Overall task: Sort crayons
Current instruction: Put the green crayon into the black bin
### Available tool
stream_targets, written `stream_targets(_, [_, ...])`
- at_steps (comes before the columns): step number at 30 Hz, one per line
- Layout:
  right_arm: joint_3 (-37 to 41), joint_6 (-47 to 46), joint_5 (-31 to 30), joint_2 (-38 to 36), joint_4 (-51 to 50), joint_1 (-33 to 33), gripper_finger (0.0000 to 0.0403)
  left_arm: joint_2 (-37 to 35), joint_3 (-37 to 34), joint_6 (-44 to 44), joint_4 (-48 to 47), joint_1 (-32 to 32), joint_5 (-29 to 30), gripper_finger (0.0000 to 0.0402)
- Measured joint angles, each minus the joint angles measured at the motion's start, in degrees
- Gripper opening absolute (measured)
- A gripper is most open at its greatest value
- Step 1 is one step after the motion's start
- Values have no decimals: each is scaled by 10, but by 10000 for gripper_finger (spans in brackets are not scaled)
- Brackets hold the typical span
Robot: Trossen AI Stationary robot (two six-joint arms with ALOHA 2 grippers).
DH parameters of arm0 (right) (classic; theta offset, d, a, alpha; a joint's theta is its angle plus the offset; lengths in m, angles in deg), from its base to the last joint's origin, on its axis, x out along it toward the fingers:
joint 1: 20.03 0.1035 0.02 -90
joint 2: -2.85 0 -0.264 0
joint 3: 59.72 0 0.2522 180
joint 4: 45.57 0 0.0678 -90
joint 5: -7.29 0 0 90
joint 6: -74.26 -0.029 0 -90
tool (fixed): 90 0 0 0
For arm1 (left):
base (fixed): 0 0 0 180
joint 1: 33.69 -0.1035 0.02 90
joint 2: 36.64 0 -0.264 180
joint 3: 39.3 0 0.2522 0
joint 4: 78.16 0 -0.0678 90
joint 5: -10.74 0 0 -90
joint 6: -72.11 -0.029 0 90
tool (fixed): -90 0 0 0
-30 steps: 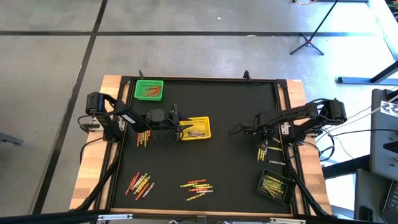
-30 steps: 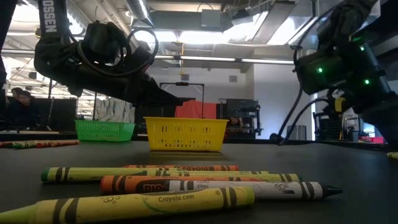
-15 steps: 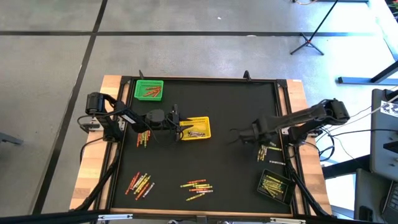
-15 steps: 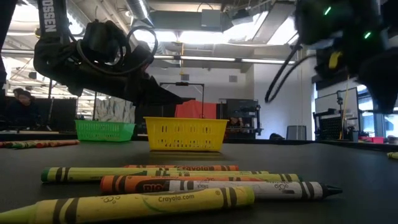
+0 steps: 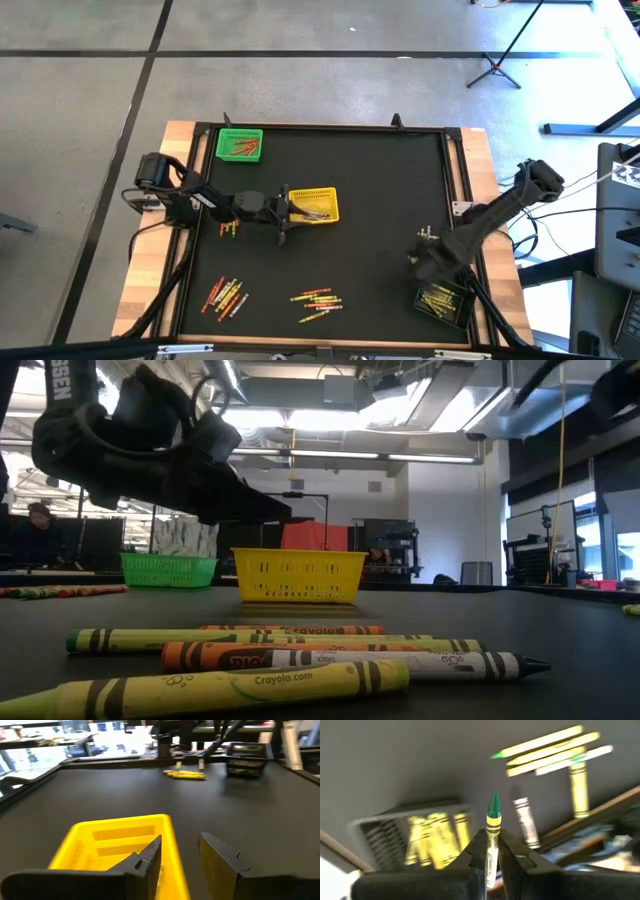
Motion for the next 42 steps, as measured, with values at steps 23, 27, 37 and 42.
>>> stream_targets(23, [28,-261,-48,70,131,198,34,0,39,19,2,144,62,115])
stream_targets(27, [36,-262,-8,77,130,192,73,0,40,19,2,156,67,115])
stream_targets(37, [-8,-207,-29,55,44,141,180,0,40,19,2,164,82,115])
stream_targets(42, [-14,-118,-53,54,-9,83,177,0,40,19,2,164,82,115])
